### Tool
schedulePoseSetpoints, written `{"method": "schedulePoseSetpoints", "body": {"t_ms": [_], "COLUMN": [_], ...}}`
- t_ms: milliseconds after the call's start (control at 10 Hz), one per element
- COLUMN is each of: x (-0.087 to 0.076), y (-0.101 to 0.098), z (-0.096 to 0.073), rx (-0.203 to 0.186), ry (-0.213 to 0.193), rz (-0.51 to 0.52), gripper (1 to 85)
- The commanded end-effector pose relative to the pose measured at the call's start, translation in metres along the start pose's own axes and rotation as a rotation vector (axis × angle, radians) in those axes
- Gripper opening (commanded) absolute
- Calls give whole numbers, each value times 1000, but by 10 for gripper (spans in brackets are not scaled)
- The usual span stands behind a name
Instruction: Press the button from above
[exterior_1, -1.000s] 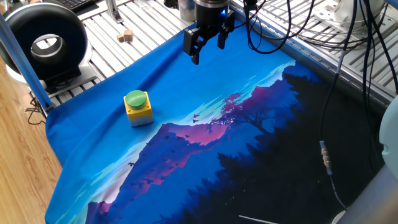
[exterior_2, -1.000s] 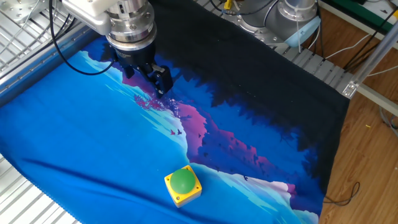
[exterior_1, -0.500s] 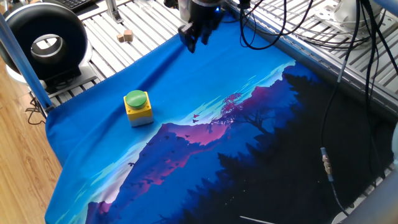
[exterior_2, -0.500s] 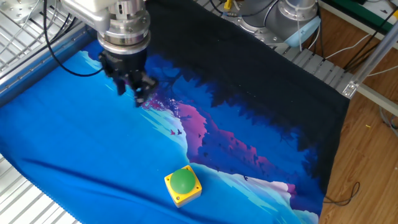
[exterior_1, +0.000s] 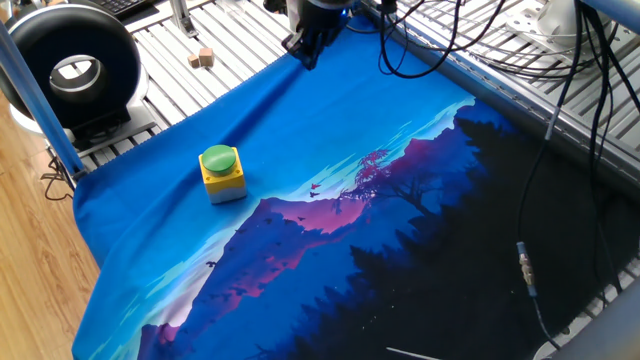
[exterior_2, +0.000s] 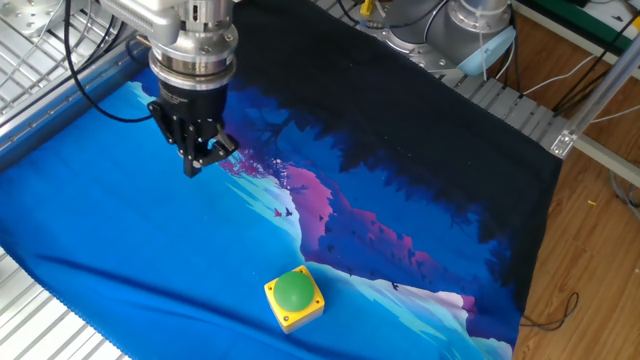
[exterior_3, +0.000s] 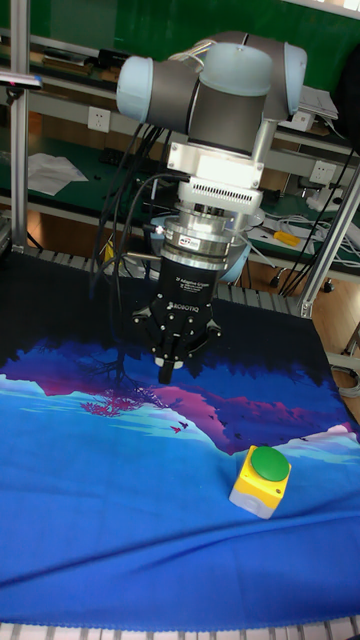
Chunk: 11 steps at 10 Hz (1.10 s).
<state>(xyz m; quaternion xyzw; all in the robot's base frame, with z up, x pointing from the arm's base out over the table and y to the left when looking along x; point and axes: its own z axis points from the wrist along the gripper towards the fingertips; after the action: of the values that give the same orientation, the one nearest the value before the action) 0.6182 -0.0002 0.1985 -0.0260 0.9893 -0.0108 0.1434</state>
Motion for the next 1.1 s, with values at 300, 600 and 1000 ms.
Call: {"method": "schedulePoseSetpoints", "body": {"t_ms": [300,600,1000], "x": [21,39,40], "y": [22,28,9], "z": [-4,-8,-6], "rx": [-72,-89,-16], "ry": [77,147,153], "rz": [-43,-83,-108], "gripper": [10,10,10]}}
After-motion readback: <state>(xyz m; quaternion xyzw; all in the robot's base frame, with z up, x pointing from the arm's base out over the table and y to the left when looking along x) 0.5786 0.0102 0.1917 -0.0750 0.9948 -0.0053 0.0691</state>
